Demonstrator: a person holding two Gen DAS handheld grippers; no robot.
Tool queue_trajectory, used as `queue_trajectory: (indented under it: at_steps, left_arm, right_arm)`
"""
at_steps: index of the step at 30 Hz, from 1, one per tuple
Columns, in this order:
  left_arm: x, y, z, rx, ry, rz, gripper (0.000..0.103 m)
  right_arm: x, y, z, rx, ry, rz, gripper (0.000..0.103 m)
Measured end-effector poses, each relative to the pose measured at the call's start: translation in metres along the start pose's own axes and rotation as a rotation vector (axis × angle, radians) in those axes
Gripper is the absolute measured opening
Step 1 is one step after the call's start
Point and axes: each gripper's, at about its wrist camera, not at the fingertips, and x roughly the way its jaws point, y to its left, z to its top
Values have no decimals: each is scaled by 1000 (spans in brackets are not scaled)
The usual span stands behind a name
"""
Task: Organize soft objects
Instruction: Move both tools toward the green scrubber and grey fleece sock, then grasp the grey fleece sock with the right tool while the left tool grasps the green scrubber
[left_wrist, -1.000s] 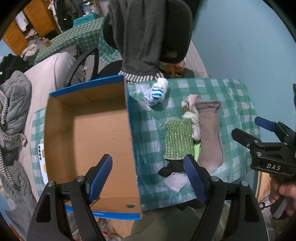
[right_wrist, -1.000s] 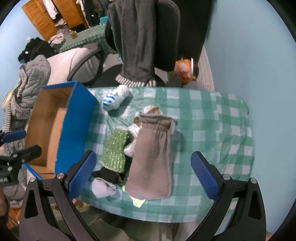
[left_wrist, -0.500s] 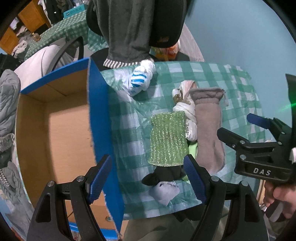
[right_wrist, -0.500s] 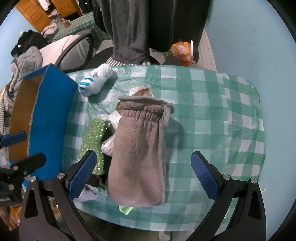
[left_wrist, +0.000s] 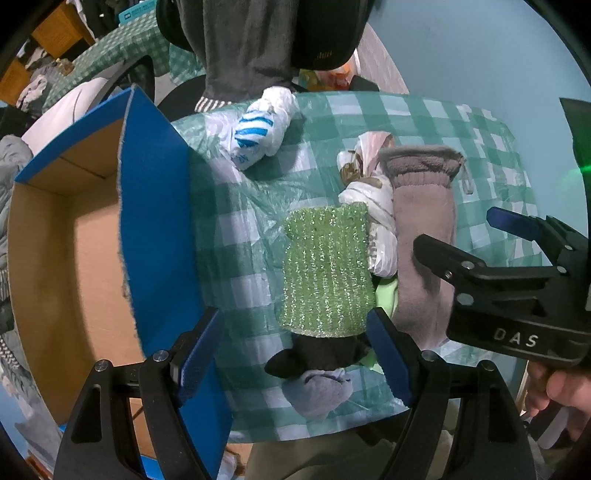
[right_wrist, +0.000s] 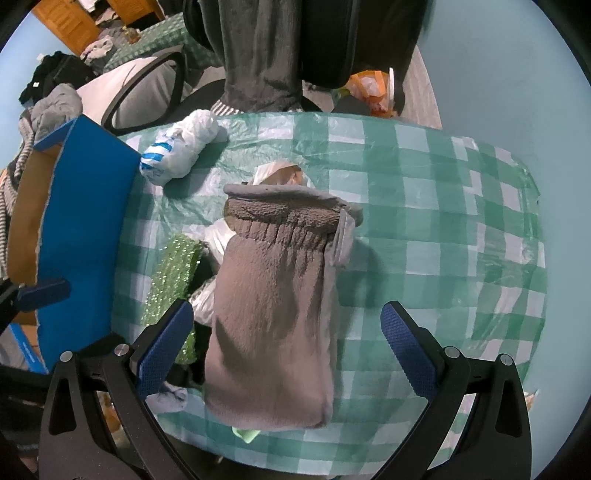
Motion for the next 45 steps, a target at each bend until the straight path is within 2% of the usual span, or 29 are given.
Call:
queue_trajectory:
  at_steps: [6, 9, 12, 14, 17, 20, 29, 34, 37, 39, 41, 45]
  left_arm:
    - [12, -1, 1, -16, 29, -10, 81]
    - [18, 0, 3, -23, 47, -14, 81]
    - [22, -1, 6, -34, 64, -27, 81]
    - [26, -1, 8, -44, 76, -45, 81]
    - [33, -3, 12, -58, 91, -58, 81]
    - [41, -7, 16, -57, 108, -63, 81]
    - [69, -15, 27, -70, 154, -49, 81]
    - [69, -17, 33, -70, 126, -72, 80]
    - [66, -15, 29, -74, 99, -94, 65]
    - [66, -14, 30, -74, 103, -109, 39]
    - [70, -8, 25, -78, 110, -125, 25]
    - [71, 3, 19, -78, 91, -140, 14]
  right_arm:
    - [15, -3, 5, -3, 26, 12, 92]
    - [20, -5, 6, 5, 45, 40, 81]
    - [21, -7, 7, 1, 54, 69, 65]
    - [20, -9, 7, -9, 58, 73, 51]
    - [16, -13, 5, -17, 55, 76, 39]
    - [13, -17, 3, -21, 53, 76, 33]
    - [8, -21, -1, -9, 43, 89, 29]
    - [6, -27, -3, 4, 39, 101, 29]
    - [6, -28, -4, -1, 38, 101, 29]
    - [5, -27, -5, -6, 35, 101, 29]
    - [3, -26, -8, -13, 32, 102, 29]
    - [0, -25, -12, -25, 29, 99, 29]
